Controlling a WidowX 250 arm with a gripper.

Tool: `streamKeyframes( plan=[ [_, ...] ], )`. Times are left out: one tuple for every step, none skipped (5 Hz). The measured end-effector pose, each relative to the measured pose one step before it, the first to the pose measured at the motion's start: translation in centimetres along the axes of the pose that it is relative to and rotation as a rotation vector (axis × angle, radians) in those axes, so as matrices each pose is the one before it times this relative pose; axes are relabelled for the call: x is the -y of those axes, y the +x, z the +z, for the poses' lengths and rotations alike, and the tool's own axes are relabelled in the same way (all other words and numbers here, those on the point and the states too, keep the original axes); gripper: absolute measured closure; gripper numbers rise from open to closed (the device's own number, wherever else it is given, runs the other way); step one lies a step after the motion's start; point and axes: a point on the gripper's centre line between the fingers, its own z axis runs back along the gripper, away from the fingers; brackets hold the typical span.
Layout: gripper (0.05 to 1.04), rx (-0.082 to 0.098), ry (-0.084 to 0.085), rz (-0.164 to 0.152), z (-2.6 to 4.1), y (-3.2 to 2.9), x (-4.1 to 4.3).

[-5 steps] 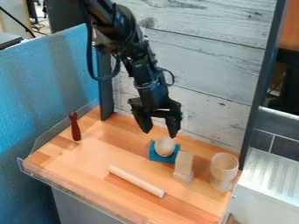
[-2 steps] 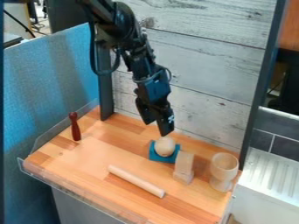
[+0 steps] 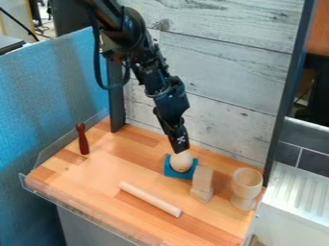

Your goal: Put the ball in the cup

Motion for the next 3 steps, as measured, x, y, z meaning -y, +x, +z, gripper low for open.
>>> streamKeyframes(
  plan=[
    [0.083,-0.0111,-0.0215,-0.1067,0.077,-0.307,0.234],
    [0.083,-0.0161,0.0180,-0.0573,0.566,0.148,-0.782],
    [0.083,-0.0319,-0.0204,-0.0049,-1.210,-0.590,-0.276]
  ],
)
